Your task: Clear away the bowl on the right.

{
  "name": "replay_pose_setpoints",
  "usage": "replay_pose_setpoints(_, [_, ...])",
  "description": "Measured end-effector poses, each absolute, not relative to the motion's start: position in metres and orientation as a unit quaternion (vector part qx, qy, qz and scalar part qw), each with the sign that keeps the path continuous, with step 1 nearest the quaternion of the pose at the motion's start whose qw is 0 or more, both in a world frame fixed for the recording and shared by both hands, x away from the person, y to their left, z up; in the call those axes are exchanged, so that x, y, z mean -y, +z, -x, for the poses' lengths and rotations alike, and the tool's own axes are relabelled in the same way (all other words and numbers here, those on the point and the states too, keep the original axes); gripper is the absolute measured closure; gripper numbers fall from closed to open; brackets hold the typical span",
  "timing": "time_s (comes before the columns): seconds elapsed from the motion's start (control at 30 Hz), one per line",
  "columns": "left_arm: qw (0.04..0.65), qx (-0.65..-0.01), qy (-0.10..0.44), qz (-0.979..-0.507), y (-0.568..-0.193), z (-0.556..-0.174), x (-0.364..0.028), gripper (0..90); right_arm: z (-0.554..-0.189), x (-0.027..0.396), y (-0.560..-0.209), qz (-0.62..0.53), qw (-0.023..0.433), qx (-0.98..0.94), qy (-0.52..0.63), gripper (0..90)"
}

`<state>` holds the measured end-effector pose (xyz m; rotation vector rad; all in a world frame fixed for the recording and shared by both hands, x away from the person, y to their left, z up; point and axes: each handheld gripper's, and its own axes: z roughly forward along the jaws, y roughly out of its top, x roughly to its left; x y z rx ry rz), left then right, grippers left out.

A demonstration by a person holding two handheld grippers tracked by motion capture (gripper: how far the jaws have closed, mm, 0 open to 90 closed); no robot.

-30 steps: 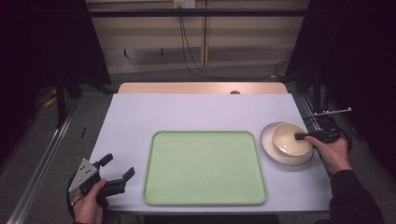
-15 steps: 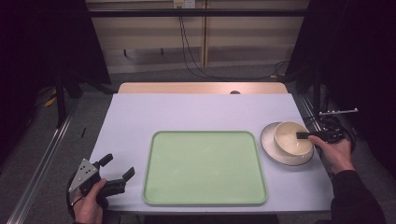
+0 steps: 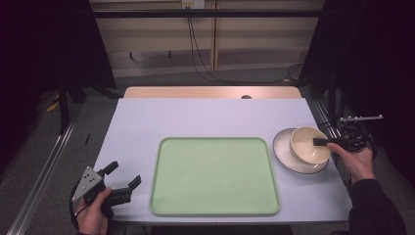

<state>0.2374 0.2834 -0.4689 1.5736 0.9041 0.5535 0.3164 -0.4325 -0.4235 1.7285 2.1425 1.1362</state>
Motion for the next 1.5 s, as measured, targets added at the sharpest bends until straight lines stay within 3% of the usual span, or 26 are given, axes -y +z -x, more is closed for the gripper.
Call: replay_pose_setpoints(1.5, [0.583,-0.387,0.236,-0.674,-0.469,-0.238,-0.283,0.1,-0.311,0.395,-0.384,-0.514,0.086,-0.734,0.436,83.6])
